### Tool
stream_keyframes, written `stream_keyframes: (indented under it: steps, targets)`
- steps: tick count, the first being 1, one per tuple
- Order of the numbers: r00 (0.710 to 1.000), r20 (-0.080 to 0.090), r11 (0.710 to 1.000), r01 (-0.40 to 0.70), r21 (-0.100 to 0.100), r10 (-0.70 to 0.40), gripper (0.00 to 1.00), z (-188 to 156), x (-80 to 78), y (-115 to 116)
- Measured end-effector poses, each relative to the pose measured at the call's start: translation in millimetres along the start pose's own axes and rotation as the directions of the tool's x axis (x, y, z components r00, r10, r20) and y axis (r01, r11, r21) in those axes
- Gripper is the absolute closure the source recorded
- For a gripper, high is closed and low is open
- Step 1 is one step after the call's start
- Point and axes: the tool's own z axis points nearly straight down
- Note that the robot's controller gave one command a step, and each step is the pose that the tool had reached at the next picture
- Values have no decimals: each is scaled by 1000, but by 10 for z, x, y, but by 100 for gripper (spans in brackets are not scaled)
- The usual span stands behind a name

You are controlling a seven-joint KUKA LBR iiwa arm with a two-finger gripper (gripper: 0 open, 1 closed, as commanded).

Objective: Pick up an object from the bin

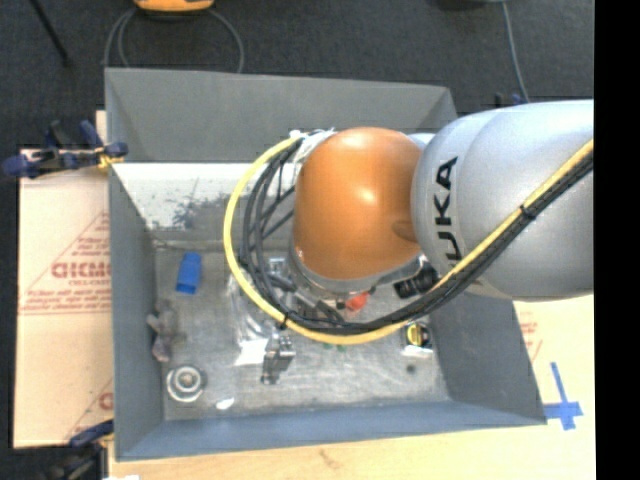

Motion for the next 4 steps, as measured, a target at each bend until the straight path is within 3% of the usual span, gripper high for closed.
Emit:
stream_keyframes:
  steps: [1,2,3,4]
  targets:
    - [905,5,905,425,4,-425,0,250,42,-80]
    - [868,42,869,494,11,-494,0,1126,-509,-457]
    - [809,50,811,585,18,-585,0,1180,-800,-435]
    - [812,47,814,581,17,-581,0,1174,-802,-433]
